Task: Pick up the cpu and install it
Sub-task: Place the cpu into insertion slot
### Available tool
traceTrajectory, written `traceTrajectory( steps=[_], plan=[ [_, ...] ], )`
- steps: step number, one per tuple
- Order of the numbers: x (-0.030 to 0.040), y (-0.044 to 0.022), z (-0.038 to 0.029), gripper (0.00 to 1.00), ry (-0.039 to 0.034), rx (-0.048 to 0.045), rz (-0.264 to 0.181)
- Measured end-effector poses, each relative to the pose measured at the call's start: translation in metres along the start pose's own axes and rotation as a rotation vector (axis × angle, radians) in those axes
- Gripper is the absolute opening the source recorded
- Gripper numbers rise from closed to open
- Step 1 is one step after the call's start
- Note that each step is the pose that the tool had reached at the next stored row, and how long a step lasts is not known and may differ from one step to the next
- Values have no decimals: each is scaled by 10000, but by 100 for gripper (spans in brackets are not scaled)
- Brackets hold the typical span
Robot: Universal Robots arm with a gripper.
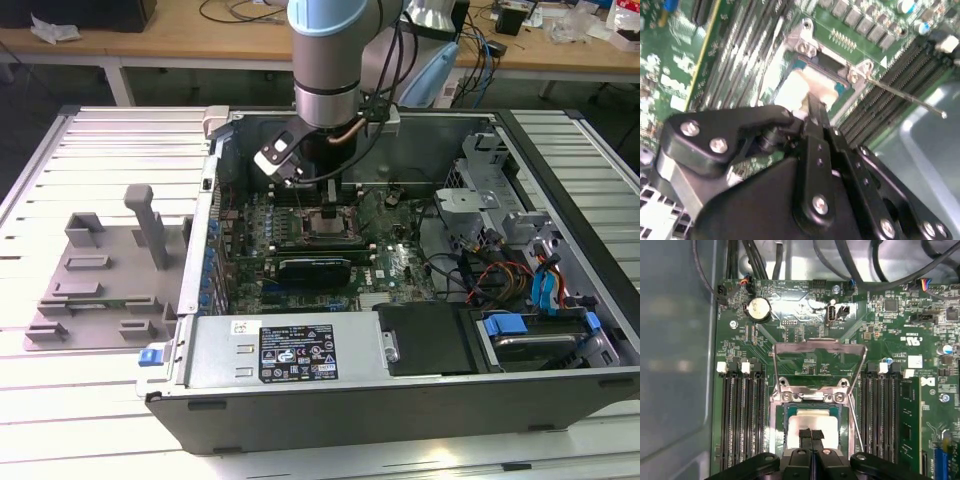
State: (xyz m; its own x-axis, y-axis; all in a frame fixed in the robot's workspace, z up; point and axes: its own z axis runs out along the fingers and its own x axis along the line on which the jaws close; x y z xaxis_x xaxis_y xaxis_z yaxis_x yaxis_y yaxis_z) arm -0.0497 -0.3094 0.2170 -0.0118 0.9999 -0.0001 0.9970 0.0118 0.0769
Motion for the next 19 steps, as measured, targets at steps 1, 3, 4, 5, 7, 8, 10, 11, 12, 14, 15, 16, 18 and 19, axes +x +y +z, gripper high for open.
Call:
traceTrajectory(
  steps=[1,3,4,5,7,8,10,11,12,14,15,16,18,19],
  plan=[
    [0,0,1,11,-12,1,-36],
    [-1,-1,7,11,-135,97,-238],
    [0,-4,37,11,-149,155,-271],
    [0,-3,53,11,-148,155,-288],
    [0,6,67,11,-145,154,-291],
    [-1,5,95,11,-147,155,-290],
    [-1,6,97,11,-147,155,-290],
    [0,5,110,11,-143,153,-290],
    [-1,5,116,11,-143,155,-290],
    [-1,4,116,11,-142,155,-290],
    [-1,4,116,11,-142,155,-290],
    [-1,4,116,11,-140,155,-289],
    [-1,4,121,11,-140,154,-290],
    [-2,3,129,11,-143,159,-290]
  ],
)
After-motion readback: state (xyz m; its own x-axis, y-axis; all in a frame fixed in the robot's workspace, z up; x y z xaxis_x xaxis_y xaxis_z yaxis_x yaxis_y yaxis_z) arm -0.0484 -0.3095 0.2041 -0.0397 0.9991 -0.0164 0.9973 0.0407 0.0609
